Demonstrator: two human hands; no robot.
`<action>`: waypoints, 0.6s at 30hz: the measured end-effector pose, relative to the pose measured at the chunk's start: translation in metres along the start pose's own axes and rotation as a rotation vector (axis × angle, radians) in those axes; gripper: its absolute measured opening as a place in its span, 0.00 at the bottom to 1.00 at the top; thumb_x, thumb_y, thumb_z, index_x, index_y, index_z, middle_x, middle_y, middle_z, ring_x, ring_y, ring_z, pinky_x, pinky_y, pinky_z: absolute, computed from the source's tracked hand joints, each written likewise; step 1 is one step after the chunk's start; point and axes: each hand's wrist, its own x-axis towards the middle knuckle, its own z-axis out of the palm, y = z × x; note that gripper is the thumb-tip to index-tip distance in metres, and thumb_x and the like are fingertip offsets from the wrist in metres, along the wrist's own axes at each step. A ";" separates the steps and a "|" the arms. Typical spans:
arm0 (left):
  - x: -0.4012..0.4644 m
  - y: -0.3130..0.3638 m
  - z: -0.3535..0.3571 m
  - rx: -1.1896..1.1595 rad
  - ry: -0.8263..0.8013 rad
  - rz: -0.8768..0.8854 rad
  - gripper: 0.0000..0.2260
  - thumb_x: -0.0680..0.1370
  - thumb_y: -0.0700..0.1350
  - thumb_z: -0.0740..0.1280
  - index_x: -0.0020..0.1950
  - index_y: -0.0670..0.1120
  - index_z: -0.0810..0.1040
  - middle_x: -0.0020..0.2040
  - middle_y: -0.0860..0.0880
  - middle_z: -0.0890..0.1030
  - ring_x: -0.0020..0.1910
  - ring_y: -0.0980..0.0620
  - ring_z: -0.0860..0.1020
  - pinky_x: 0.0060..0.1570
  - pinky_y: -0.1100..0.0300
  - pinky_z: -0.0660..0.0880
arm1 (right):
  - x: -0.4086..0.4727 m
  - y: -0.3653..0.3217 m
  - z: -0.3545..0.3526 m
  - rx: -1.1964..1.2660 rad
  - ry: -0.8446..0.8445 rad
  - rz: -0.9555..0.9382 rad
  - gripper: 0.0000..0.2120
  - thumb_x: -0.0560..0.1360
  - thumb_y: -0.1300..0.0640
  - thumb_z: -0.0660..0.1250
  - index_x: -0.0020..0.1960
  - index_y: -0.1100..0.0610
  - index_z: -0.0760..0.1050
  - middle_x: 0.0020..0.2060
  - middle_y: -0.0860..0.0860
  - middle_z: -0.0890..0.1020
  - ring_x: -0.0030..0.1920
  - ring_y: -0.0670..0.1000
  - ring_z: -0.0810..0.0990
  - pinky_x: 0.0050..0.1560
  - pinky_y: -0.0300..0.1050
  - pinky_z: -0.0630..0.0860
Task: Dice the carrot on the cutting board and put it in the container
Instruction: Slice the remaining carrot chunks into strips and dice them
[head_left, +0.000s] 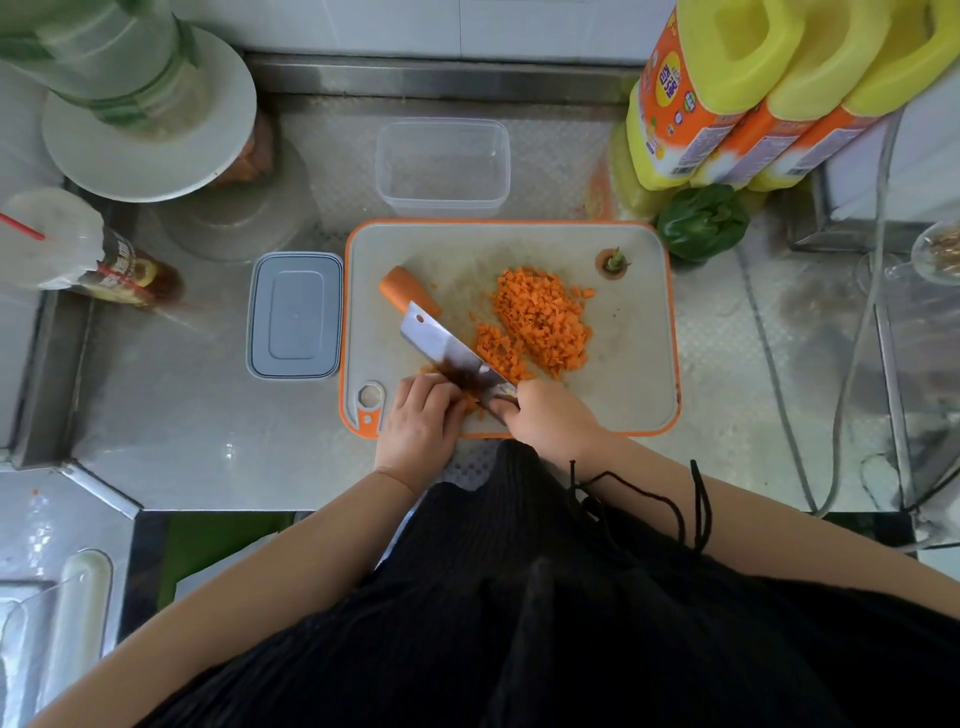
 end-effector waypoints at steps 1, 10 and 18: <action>0.001 0.000 -0.001 0.008 -0.001 0.001 0.11 0.79 0.47 0.64 0.46 0.40 0.81 0.48 0.43 0.80 0.48 0.42 0.75 0.51 0.53 0.73 | 0.000 0.001 -0.001 0.005 -0.002 0.000 0.16 0.80 0.45 0.58 0.42 0.56 0.67 0.34 0.51 0.71 0.38 0.55 0.72 0.37 0.45 0.66; -0.005 -0.006 -0.007 0.053 0.012 0.125 0.10 0.81 0.46 0.64 0.49 0.40 0.79 0.49 0.42 0.78 0.47 0.39 0.76 0.47 0.48 0.75 | -0.012 -0.001 -0.002 -0.039 0.015 -0.039 0.20 0.81 0.47 0.57 0.35 0.57 0.65 0.29 0.50 0.70 0.31 0.51 0.71 0.29 0.44 0.63; -0.002 -0.008 -0.005 0.036 -0.047 0.164 0.06 0.78 0.42 0.68 0.46 0.40 0.81 0.46 0.44 0.78 0.46 0.43 0.75 0.46 0.50 0.75 | -0.013 -0.011 0.005 -0.125 -0.044 -0.016 0.15 0.82 0.49 0.56 0.40 0.57 0.66 0.31 0.50 0.70 0.37 0.54 0.74 0.38 0.47 0.70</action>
